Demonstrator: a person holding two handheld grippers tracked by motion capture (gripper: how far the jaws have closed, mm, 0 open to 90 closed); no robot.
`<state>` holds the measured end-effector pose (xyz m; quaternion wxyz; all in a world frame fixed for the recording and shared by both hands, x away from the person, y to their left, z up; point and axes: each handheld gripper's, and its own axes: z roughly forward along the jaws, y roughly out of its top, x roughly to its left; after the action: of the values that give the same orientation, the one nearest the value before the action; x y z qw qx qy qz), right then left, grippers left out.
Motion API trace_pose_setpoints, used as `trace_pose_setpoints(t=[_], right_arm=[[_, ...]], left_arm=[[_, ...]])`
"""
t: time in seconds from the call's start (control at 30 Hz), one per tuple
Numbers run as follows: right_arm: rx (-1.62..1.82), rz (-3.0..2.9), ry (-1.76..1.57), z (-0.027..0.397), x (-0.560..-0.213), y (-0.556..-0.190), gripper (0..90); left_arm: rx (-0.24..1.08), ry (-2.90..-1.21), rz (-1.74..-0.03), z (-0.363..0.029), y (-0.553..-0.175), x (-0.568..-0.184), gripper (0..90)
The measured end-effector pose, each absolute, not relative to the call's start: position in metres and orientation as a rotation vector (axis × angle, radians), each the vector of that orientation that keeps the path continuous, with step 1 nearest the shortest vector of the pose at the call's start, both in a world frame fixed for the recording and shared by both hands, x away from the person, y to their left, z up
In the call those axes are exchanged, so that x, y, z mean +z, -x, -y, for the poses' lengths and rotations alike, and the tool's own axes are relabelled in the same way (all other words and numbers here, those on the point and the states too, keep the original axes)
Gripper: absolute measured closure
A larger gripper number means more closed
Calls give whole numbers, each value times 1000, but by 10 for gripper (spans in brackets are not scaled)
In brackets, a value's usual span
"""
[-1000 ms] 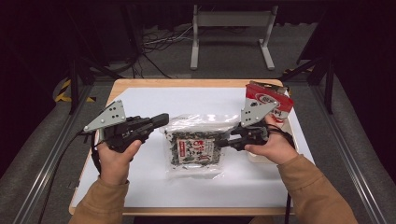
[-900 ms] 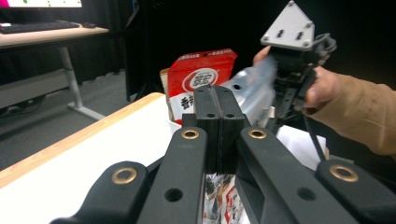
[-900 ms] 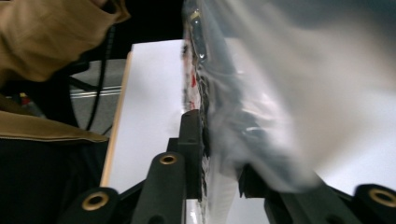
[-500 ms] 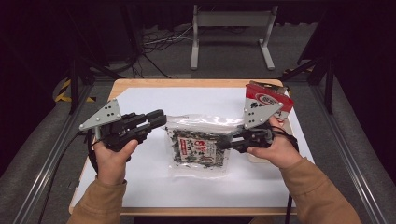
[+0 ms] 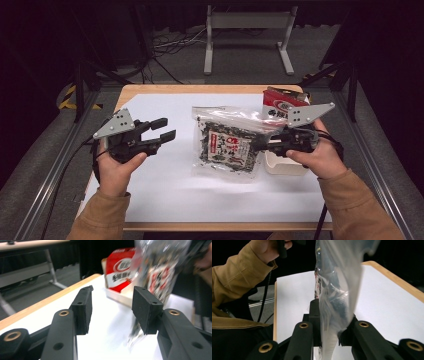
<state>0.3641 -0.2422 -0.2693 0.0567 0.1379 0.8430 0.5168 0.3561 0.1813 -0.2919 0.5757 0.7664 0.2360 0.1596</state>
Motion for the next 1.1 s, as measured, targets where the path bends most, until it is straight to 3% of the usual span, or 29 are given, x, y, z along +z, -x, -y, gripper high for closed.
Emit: trace_pose_setpoints(t=[0.5, 0.67, 1.1], right_arm=[[1574, -2468, -556, 272, -244, -363, 764], [1563, -2434, -586, 280, -237, -361, 765], [1535, -2344, -644, 305, -221, -357, 764]], left_arm=[[413, -1884, -680, -197, -382, -352, 452], [407, -1906, -712, -203, -388, -368, 375], [412, -1942, -756, -211, -397, -384, 342]])
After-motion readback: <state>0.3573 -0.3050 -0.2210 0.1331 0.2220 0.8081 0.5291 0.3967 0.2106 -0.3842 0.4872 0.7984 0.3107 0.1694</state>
